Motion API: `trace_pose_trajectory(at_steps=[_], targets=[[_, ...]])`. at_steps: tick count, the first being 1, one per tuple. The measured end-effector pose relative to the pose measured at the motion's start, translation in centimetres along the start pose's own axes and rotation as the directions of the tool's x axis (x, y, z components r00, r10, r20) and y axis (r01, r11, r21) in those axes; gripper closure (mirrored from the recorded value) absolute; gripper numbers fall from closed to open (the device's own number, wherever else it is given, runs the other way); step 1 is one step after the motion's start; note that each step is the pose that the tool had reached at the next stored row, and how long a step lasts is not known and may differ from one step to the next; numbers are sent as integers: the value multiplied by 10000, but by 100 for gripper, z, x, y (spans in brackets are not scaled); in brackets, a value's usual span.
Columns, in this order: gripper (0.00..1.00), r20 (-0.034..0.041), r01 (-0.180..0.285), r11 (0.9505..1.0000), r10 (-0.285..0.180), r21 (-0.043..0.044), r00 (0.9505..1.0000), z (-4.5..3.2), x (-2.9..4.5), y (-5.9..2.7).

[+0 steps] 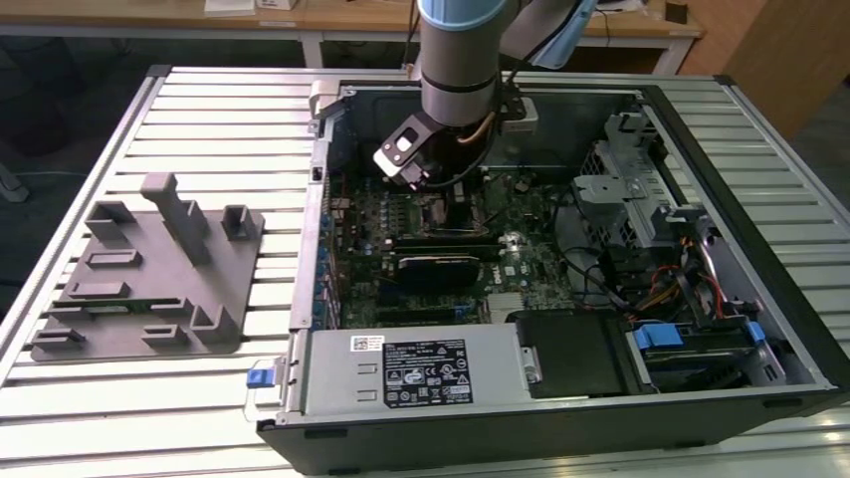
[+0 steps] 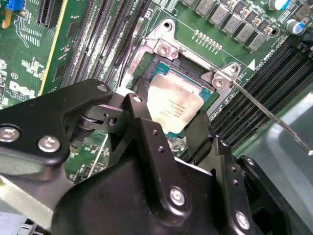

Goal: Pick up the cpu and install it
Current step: 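Place the cpu into insertion slot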

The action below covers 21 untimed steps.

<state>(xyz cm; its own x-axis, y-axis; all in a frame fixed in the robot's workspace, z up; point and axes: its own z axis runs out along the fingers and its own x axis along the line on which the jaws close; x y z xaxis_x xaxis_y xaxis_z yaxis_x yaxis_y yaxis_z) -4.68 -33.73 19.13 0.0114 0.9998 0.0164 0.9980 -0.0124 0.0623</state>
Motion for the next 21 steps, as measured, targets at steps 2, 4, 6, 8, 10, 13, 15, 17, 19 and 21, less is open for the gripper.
trace_pose_trajectory(at_steps=[2, 4, 6, 8, 10, 13, 15, 17, 19, 21], targets=[[46, 4, -9, 10000, 9, 1, 10000, -1, 0, 0], [46, 4, -9, 10000, 9, 1, 10000, -1, 0, 0], [46, 5, -10, 10000, 10, 1, 10000, -1, 0, 0], [46, 8, -10, 10000, 10, 1, 10000, -2, 0, 1], [46, 12, -9, 10000, 9, 1, 10000, -8, 0, 2], [46, 10, -9, 10000, 9, 0, 10000, -13, 0, 2], [46, 10, -9, 10000, 9, 0, 10000, -14, 0, 2], [46, 12, -8, 10000, 8, 1, 10000, -13, -2, 4], [46, 12, -9, 10000, 9, 0, 10000, -11, -4, 5], [46, 12, -9, 10000, 9, 1, 10000, -9, -6, 6]])
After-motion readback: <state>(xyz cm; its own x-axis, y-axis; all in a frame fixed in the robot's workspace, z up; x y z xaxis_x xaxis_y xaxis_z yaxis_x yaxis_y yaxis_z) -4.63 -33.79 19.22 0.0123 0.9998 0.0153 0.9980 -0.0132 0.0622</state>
